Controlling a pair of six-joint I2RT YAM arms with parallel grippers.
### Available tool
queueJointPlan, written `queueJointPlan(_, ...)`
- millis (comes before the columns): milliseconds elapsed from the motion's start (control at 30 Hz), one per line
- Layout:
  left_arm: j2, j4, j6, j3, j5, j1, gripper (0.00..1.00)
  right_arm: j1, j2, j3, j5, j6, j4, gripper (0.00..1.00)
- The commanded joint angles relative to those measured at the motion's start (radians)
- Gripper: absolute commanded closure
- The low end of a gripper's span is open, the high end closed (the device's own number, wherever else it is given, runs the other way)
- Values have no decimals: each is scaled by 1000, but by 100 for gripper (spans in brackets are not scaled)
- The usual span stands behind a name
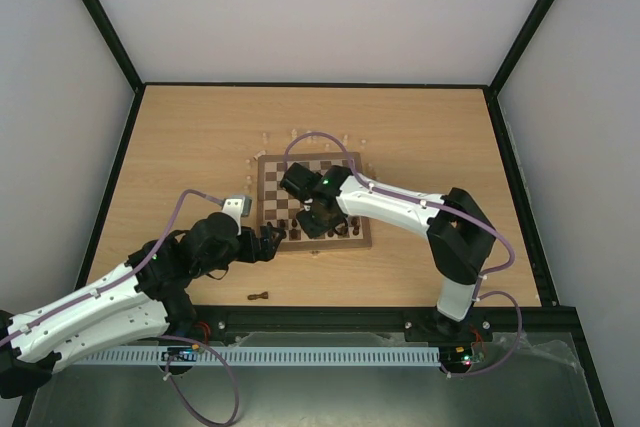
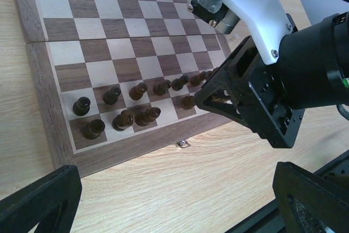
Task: Set up the chess pieces on the board
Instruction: Place the chess piece on the chessboard.
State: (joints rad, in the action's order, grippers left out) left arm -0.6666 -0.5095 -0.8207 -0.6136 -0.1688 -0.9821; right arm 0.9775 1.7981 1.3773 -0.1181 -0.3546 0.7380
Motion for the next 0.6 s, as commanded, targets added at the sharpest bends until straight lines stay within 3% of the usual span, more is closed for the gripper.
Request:
queueJointPlan(0,-3,14,-8,11,-9,5,1,6,20,-22,-19,6,16,87)
queueJointPlan(567,-6,19,-8,14,-8,5,1,7,32,-31,-18,6,11,78)
